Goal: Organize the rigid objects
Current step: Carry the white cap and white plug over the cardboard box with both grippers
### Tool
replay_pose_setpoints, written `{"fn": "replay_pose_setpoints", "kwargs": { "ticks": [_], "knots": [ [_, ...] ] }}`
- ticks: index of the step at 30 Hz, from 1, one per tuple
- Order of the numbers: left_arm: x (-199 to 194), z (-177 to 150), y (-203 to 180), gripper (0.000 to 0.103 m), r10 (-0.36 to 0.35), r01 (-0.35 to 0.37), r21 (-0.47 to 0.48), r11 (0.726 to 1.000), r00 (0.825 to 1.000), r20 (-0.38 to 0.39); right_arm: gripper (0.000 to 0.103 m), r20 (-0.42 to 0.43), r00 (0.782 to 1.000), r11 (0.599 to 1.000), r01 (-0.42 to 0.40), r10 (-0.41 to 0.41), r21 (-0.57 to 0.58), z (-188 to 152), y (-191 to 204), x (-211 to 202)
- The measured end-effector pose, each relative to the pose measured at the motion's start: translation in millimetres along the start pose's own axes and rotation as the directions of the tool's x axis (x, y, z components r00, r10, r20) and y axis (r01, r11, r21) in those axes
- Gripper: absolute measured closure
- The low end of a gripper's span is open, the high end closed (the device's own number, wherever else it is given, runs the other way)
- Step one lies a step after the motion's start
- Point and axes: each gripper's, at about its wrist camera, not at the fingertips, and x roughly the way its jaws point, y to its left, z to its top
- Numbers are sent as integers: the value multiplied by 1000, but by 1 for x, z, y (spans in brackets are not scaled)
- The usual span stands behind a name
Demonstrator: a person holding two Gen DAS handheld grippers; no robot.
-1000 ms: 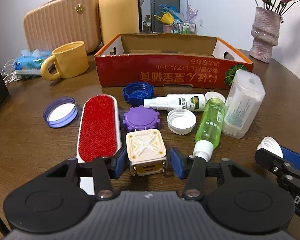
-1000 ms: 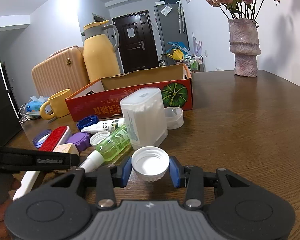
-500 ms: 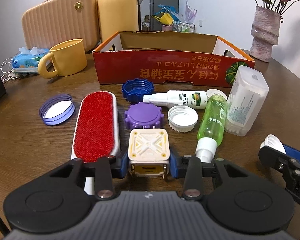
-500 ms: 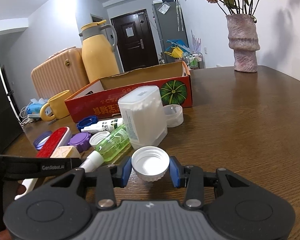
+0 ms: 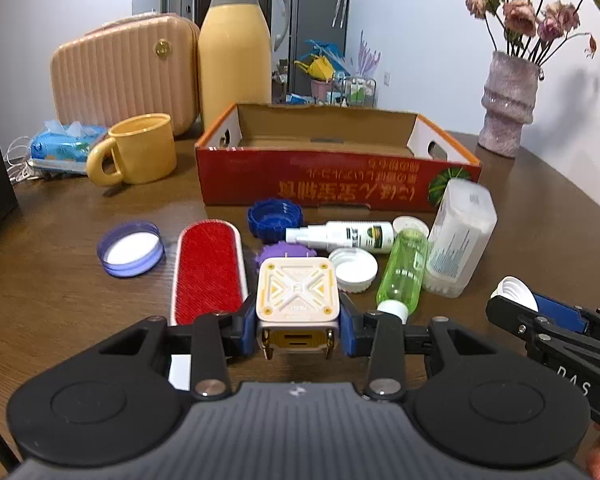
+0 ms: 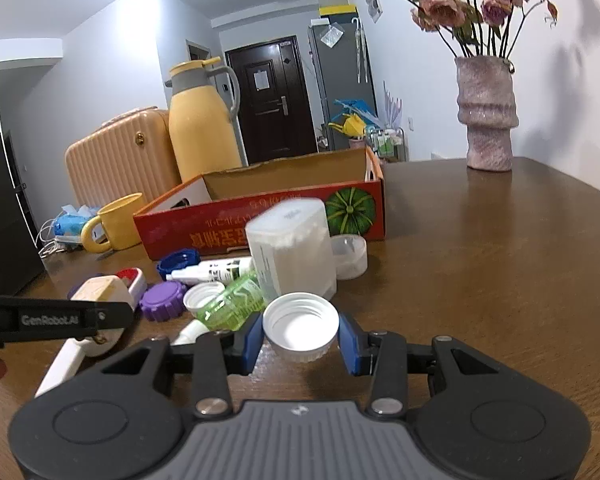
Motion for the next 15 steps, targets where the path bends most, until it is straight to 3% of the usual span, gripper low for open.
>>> {"fn": "replay_pose_setpoints", "kwargs": {
  "ticks": [15],
  "knots": [
    [-26,31,14,64,-22,22,-8,1000,996,92,64,85,996,998,10,-5,-57,45,18,-11]
  ]
}}
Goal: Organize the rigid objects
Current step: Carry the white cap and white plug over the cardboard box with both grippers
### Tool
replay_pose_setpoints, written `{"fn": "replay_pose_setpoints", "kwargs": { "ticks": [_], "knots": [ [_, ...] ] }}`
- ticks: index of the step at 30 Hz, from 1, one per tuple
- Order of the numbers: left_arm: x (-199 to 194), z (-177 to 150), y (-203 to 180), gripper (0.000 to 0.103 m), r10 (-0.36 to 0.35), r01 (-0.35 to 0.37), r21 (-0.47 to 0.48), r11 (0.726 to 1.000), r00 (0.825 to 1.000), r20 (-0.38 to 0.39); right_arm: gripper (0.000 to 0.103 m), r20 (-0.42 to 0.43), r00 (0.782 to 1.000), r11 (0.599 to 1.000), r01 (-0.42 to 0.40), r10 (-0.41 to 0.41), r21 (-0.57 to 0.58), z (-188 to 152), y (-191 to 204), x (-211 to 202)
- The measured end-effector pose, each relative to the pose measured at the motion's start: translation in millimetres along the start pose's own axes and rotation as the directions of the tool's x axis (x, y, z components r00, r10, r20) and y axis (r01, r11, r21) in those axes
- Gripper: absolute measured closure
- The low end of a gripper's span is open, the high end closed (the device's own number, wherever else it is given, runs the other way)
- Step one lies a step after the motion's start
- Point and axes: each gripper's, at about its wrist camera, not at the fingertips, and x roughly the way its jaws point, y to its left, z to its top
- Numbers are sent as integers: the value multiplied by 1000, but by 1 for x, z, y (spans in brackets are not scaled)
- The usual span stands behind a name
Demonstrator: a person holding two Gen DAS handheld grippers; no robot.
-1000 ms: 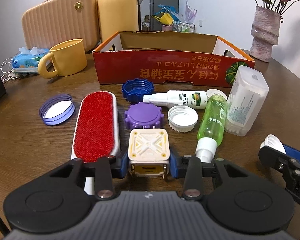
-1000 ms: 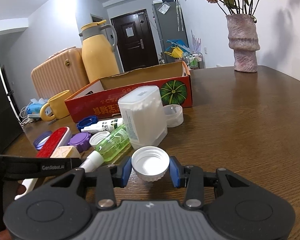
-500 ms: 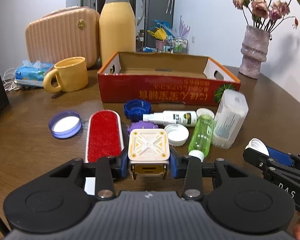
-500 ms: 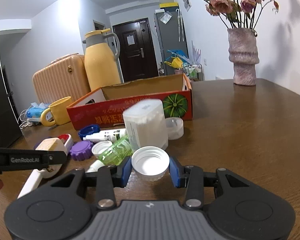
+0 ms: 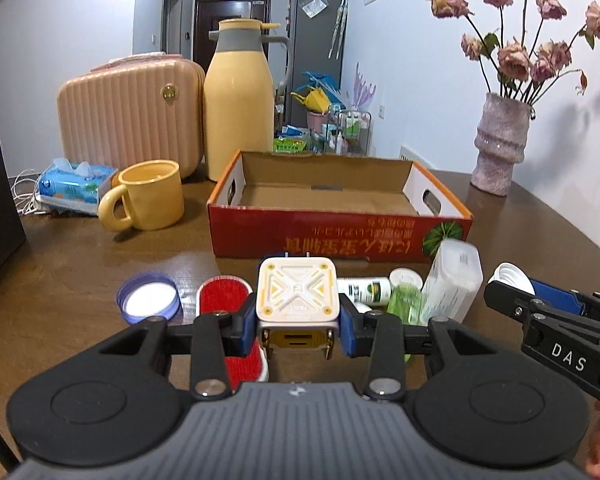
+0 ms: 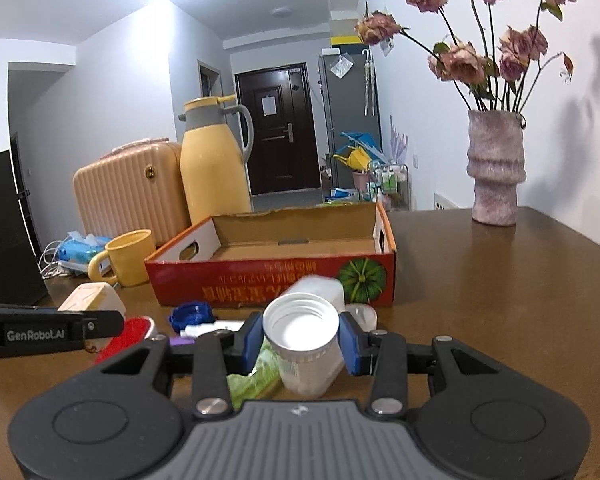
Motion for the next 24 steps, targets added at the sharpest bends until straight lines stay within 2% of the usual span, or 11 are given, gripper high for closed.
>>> {"fn": "replay_pose_setpoints", "kwargs": {
  "ticks": [10,24],
  "knots": [
    [7,27,2,64,-9,9,-18,1000,999,34,64,22,1000,1000,2,-1,-21,31,2,18],
    [42,62,3,64,-1,6,-71,997,998,60,64,47,999,1000,1,-2,15,66,1,61]
  ]
}}
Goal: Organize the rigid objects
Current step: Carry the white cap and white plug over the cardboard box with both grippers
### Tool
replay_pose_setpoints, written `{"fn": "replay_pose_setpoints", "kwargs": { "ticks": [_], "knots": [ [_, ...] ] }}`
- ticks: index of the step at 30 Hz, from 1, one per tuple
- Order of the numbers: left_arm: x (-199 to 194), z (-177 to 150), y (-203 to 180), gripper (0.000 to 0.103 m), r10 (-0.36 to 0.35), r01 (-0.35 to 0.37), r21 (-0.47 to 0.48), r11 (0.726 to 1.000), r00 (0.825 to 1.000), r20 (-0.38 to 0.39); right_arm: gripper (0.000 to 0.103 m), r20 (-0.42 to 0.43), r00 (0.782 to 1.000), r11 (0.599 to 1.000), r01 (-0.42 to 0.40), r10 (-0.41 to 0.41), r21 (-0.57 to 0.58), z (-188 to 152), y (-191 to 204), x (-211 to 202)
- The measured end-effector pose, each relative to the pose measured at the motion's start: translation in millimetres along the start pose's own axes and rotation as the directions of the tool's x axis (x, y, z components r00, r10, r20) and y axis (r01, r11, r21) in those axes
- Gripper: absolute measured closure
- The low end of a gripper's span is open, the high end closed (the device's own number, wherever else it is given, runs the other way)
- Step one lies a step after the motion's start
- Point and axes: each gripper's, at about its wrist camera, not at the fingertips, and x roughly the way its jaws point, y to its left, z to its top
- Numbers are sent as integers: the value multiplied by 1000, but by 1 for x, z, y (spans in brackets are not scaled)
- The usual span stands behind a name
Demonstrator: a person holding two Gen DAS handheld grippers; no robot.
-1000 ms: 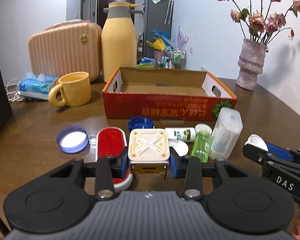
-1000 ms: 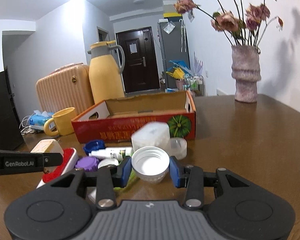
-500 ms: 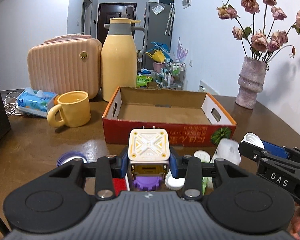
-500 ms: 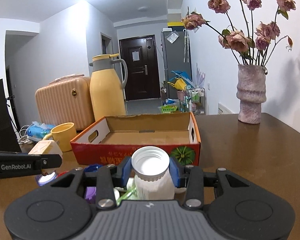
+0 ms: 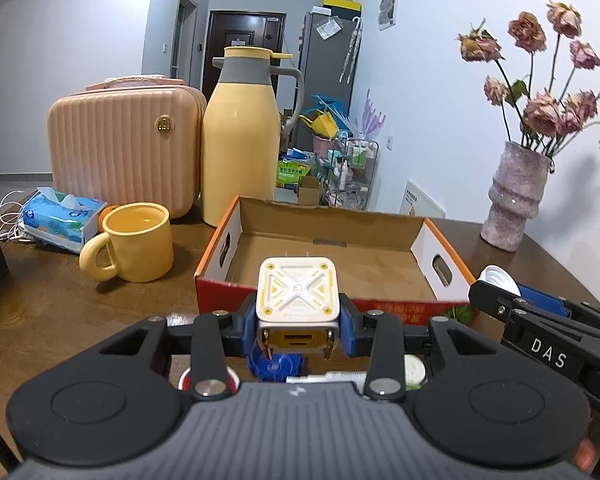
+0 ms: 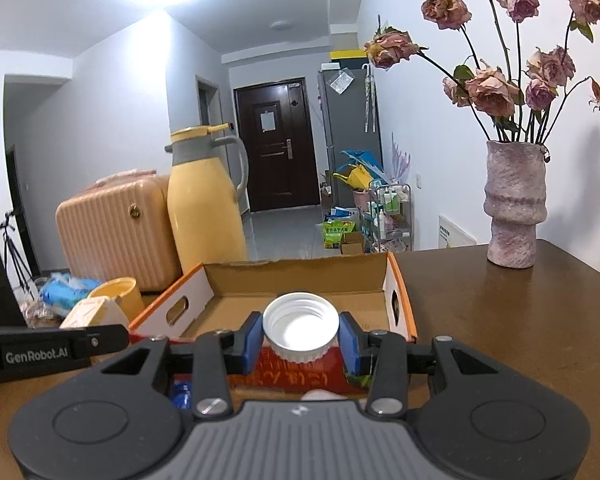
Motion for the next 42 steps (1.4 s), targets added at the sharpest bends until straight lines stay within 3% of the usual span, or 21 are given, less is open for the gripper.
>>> {"fn": "replay_pose_setpoints", "kwargs": {
  "ticks": [21,42],
  "knots": [
    [53,40,11,64,40,-36,-72,997,998,52,64,-37,999,1000,-17,16,-9,32,-2,66],
    [120,58,18,64,57,-57,-45,997,998,-15,64,-109,994,1000,-2,0,-16,54,-17,129]
  ]
}}
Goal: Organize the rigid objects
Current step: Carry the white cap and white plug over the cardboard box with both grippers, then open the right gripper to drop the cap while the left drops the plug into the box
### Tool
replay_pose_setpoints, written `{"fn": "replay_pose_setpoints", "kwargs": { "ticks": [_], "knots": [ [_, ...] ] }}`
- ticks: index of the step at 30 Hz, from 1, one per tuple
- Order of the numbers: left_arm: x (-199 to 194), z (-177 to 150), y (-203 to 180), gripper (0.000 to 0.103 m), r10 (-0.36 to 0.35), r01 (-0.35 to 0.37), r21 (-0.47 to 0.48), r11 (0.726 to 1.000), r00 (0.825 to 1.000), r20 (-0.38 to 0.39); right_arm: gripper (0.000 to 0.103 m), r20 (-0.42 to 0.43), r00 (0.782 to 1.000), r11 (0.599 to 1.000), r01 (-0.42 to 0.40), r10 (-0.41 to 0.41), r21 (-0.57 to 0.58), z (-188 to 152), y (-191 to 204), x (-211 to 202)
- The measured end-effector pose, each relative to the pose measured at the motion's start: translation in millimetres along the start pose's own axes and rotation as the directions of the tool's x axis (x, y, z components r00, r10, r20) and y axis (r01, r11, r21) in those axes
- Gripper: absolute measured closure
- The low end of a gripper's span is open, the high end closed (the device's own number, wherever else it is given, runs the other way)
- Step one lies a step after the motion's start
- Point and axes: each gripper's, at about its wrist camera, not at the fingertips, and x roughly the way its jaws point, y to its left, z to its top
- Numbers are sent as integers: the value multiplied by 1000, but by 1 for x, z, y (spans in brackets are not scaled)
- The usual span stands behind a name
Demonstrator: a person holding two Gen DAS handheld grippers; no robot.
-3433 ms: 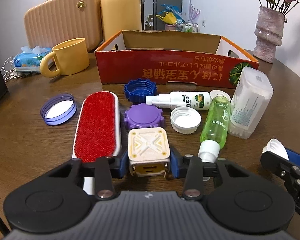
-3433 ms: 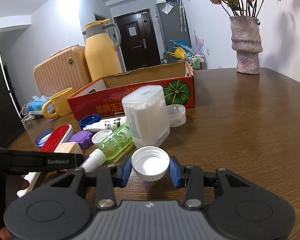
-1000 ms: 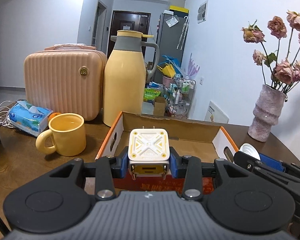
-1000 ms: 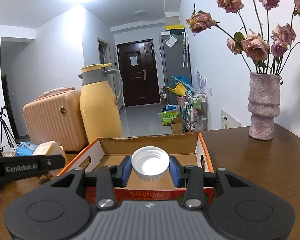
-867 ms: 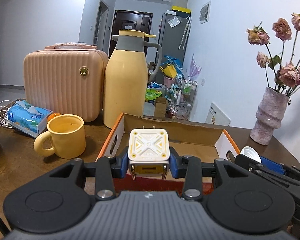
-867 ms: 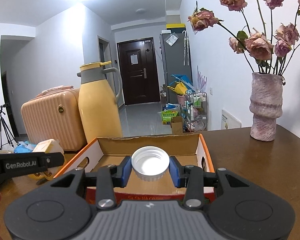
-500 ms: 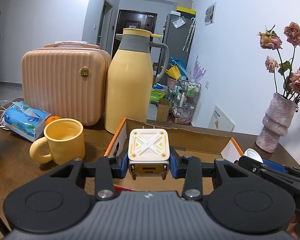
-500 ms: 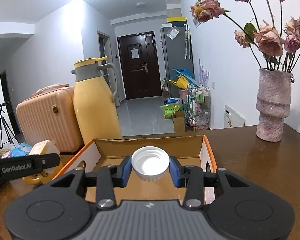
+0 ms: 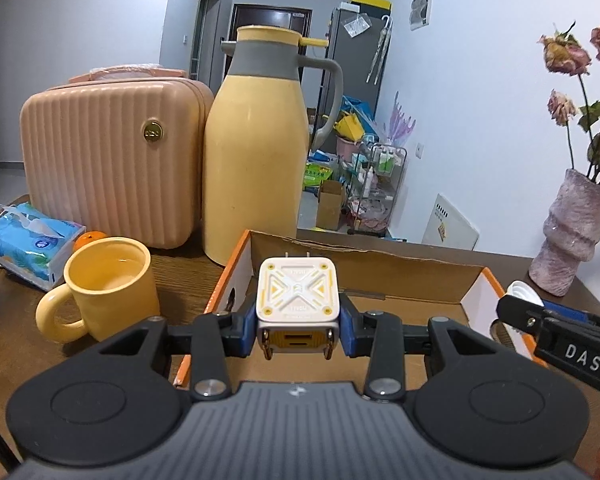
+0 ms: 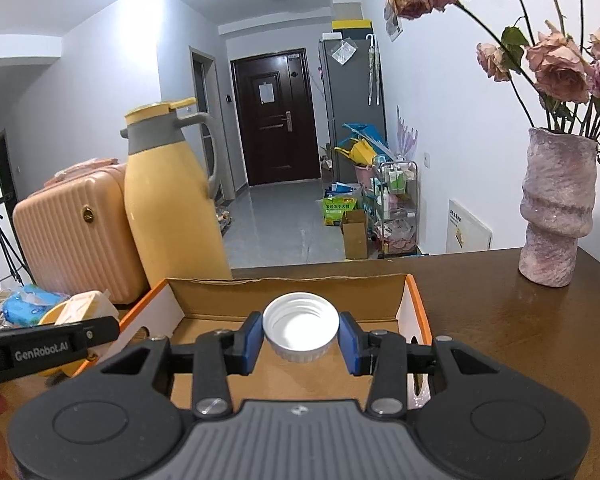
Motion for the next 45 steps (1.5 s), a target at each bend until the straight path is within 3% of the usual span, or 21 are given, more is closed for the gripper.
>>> {"fn": "replay_pose_setpoints", "kwargs": {
  "ticks": [12,17,30,31,32,34,36,40,45],
  "knots": [
    [46,3,2,64,41,-38,45,998,997,-69,64,-81,997,1000,1,-3,-18,7,-12,43],
    [66,1,2,64,60,-53,64,997,991,-115,64,-169,986,999,4,-11,-46,3,-12,68],
    [86,-12,-1,63,82,-62,109,992,979,-184,63,-262,965,994,-30,3,-101,-6,-5,86],
    [86,-12,-1,58,75,-56,103,993,980,-186,58,-264,965,994,-35,6,-104,-6,-4,85],
    [84,-12,-1,52,73,-55,102,993,981,-178,45,-266,964,994,-37,7,-107,-6,-4,84],
    [79,-11,-3,21,91,-74,115,991,984,-150,26,-253,967,993,-26,-5,-118,-6,-3,80],
    [73,-9,-5,10,121,-108,117,987,986,-116,20,-239,971,991,-15,-17,-134,-5,-2,76],
    [63,-4,-3,0,125,-117,96,988,989,-76,3,-213,976,989,9,-40,-145,-2,-1,72],
    [59,-1,-3,0,138,-133,83,988,989,-54,1,-196,978,987,35,-66,-156,-1,0,69]
  ]
}}
